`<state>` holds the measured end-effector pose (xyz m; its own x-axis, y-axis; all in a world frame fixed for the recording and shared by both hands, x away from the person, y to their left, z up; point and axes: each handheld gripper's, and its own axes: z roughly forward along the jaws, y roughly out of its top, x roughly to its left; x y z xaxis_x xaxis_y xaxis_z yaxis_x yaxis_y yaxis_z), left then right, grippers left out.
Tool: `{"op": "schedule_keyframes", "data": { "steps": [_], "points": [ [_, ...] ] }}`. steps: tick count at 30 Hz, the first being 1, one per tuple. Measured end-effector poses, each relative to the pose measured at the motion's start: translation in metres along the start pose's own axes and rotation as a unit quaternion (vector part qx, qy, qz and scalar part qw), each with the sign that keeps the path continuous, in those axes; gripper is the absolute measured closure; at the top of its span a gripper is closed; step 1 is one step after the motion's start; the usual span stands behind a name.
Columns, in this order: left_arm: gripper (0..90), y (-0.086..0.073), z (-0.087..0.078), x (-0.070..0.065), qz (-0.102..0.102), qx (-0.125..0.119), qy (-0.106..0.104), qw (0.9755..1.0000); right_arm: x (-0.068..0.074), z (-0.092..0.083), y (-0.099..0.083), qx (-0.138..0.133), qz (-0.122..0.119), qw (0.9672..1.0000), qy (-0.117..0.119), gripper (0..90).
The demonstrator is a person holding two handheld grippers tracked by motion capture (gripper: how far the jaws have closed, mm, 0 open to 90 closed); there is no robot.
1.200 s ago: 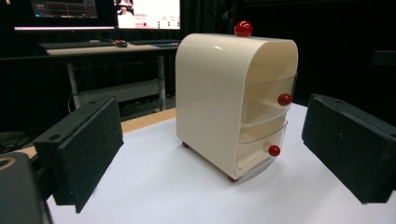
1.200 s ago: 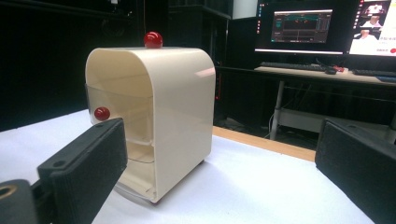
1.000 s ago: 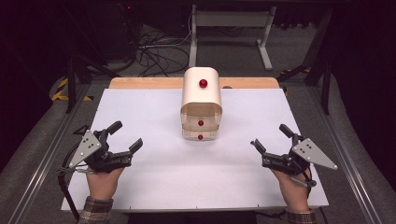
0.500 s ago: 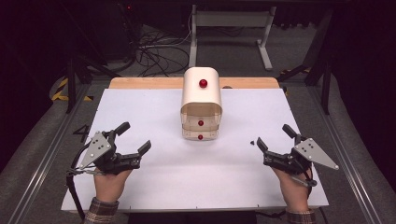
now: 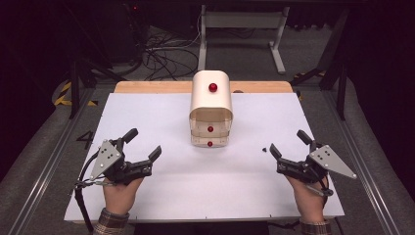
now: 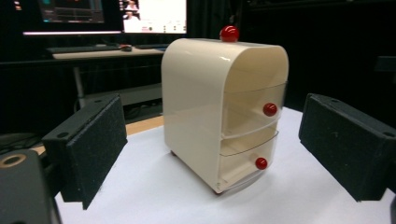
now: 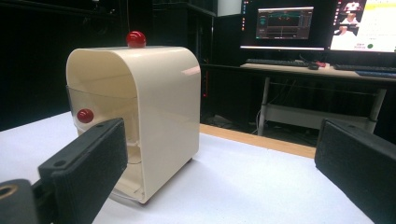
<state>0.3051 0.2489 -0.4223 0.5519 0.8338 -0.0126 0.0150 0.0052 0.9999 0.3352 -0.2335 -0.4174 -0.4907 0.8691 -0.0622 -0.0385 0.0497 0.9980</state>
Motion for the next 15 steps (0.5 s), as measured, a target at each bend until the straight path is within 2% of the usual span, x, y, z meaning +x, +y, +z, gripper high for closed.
{"op": "schedule_keyframes", "data": {
  "steps": [3,8,15],
  "points": [
    [9.4,-0.001,0.001,-0.002,-0.008,0.0,0.007,0.9999,0.0,0.0,0.0,0.001,-0.002,1.0,-0.001,3.2],
    [9.7,-0.001,0.003,-0.007,-0.006,0.001,0.01,0.9999,0.001,0.0,0.0,0.0,-0.007,1.0,-0.004,3.2],
    [10.9,-0.001,0.005,-0.016,-0.008,0.0,0.031,0.9995,0.002,0.001,-0.001,0.008,-0.017,0.9998,-0.011,3.1]
  ]
}}
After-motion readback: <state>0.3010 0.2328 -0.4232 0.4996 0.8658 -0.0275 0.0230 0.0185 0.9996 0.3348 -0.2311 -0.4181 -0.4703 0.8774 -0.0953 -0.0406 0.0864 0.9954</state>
